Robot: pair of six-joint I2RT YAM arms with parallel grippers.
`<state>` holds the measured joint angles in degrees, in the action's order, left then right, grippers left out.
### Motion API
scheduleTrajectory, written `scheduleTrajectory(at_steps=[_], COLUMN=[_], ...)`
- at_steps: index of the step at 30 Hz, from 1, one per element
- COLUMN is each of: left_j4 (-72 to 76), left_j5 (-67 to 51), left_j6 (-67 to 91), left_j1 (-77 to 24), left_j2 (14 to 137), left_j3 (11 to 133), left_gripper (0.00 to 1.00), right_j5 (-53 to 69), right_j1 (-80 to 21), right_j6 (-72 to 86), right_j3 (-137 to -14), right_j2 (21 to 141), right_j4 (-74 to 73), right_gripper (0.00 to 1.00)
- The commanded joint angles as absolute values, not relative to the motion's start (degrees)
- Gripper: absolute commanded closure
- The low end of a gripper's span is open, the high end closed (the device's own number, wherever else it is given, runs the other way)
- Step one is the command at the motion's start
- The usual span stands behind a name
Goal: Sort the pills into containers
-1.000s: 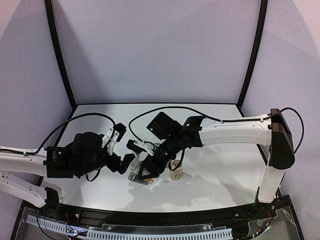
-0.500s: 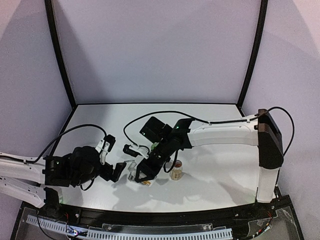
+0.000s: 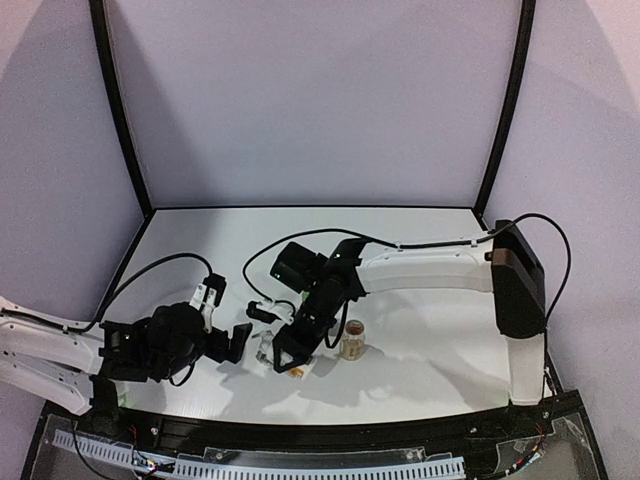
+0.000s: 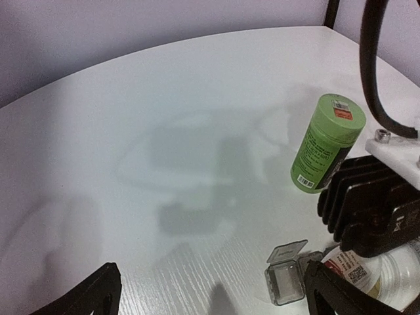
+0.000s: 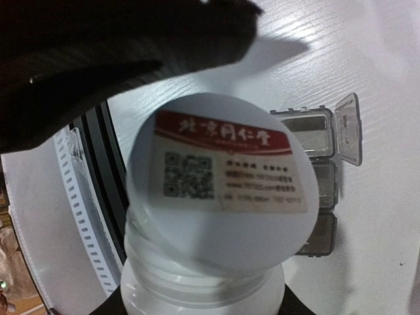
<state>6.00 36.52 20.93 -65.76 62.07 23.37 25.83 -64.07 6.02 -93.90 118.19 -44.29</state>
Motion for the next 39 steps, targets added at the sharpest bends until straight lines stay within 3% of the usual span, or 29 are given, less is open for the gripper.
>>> scheduleTrajectory(at_steps=[1,12,27,39], left_j4=[10.75,10.76,-26.69,-33.7], left_j5=[37.06,48.93,64.5,64.65], left_j6=[23.45,27.56,50.41,53.86], left_j1=[-65.92,-65.92,-65.92,-65.92], left_j2=[66.23,64.85,40.98,38.3], left_j3=[22.67,19.71,20.9,23.54], left_gripper=[0.01,0.01,0.01,0.01], right_j5=[25.17,22.12,17.79,15.04], right_j1=[-64.69,-64.47,-64.42,-64.38], right_j6=[5.82,4.53,1.57,0.63], right_j3=[-97.04,-101.41,-112.41,-118.41], right_j2=[119.91,122.91,129.45,133.6], right_j4=[-46.85,-51.78,-64.69,-68.26], right_gripper=[1.0,1.0,1.0,1.0])
